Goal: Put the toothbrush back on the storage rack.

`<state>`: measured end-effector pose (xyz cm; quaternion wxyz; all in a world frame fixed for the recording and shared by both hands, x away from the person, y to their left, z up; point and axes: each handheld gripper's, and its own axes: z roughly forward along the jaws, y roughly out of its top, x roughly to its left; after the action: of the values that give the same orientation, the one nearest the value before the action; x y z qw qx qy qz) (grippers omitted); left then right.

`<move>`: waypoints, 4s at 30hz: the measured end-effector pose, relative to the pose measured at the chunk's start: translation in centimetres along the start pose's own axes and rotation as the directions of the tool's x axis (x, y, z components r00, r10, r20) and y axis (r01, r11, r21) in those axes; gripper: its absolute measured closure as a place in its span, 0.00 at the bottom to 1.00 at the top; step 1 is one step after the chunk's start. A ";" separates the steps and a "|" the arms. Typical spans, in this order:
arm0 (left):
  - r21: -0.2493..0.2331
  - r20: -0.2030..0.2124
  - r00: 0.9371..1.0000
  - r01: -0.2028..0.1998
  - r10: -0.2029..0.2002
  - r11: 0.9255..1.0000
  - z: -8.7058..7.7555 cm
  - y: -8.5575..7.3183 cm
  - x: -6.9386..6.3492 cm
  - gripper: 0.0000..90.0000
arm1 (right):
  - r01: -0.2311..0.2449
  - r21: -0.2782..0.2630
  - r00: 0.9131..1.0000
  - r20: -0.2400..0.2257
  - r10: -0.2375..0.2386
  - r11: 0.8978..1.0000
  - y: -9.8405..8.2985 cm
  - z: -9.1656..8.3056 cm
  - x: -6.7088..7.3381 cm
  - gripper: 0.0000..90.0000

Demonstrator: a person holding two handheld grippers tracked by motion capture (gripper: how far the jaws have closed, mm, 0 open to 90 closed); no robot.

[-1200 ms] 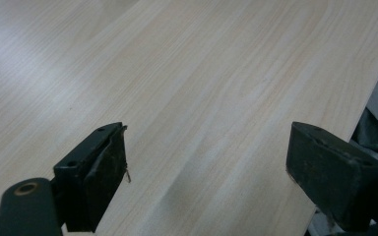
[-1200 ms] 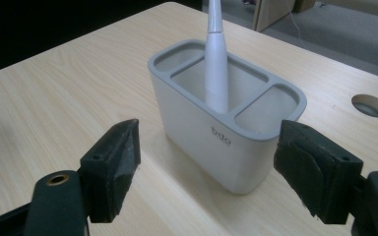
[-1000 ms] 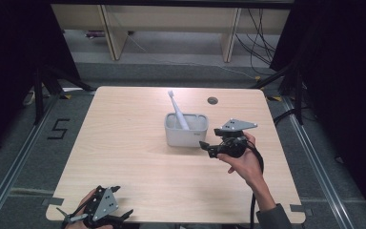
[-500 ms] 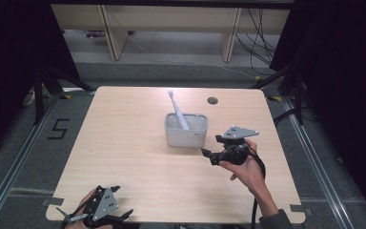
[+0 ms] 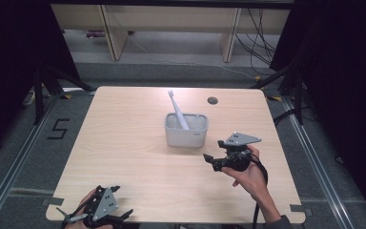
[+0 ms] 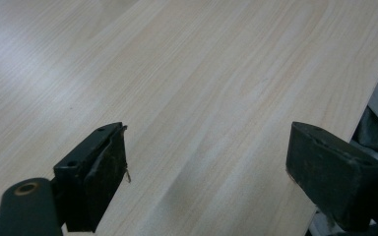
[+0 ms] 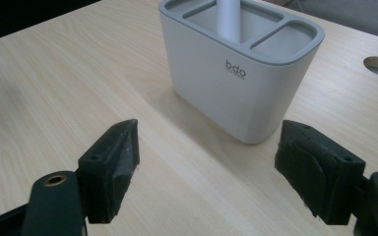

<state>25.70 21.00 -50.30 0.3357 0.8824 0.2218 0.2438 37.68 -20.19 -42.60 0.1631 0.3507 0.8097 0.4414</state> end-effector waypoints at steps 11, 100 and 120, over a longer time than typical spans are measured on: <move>-0.001 -0.002 1.000 -0.002 0.002 1.000 0.0 0.0 0.0 0.17 | 0.016 0.011 1.000 -0.017 -0.016 1.000 -1.1 0.3 0.5 0.27; -0.006 0.004 1.000 0.001 -0.001 1.000 0.1 0.0 -0.2 0.17 | 0.004 0.186 0.998 -0.057 0.007 0.983 -9.8 -2.4 3.9 0.18; -0.006 0.003 1.000 0.003 -0.003 1.000 0.1 0.0 -0.2 0.17 | 0.080 0.206 0.995 -0.080 -0.065 0.975 -10.3 -2.7 4.2 0.18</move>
<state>25.60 20.81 -50.42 0.3390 0.8815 0.2218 0.2428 28.82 -22.56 -49.50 0.1118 0.3197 0.8693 0.3600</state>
